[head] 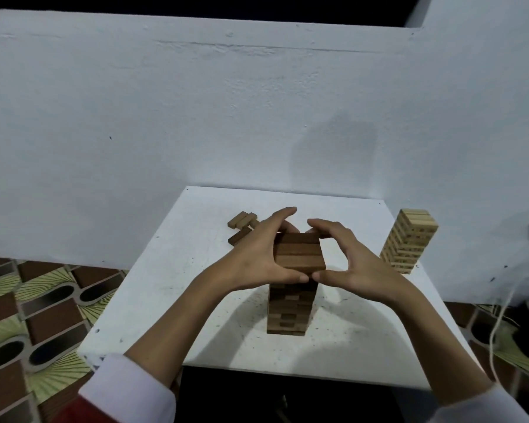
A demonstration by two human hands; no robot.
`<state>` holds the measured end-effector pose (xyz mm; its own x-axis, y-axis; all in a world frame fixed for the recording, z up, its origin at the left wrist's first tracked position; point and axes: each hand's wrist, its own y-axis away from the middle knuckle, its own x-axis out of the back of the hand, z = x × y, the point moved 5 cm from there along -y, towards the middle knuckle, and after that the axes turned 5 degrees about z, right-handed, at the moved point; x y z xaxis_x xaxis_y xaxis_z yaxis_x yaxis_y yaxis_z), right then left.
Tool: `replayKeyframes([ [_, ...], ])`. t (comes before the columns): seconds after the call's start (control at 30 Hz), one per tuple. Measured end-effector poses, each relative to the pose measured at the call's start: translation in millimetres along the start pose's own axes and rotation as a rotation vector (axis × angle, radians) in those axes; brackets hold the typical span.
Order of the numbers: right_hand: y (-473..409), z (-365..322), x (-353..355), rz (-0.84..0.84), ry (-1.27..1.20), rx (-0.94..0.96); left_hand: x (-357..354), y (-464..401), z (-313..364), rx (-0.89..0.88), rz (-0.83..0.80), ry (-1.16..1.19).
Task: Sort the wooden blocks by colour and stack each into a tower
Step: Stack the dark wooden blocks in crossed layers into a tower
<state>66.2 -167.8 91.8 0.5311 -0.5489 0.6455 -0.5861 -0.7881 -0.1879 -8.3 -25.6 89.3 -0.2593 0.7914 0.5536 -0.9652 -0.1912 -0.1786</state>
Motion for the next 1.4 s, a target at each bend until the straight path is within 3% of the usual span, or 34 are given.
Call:
replayKeyframes([
  [1.07,-4.8,8.4,-7.3,0.037,-0.139,-0.068,0.8,2.5,-20.5,0.03,0.038,0.099],
  [1.2,-0.4,8.3,-11.4,0.064,-0.204,-0.086,-3.9,9.6,-18.6,0.074,0.072,0.268],
  [1.4,16.5,10.4,-35.4,0.254,-0.545,-0.241,-23.1,24.3,-21.9,0.258,0.243,0.594],
])
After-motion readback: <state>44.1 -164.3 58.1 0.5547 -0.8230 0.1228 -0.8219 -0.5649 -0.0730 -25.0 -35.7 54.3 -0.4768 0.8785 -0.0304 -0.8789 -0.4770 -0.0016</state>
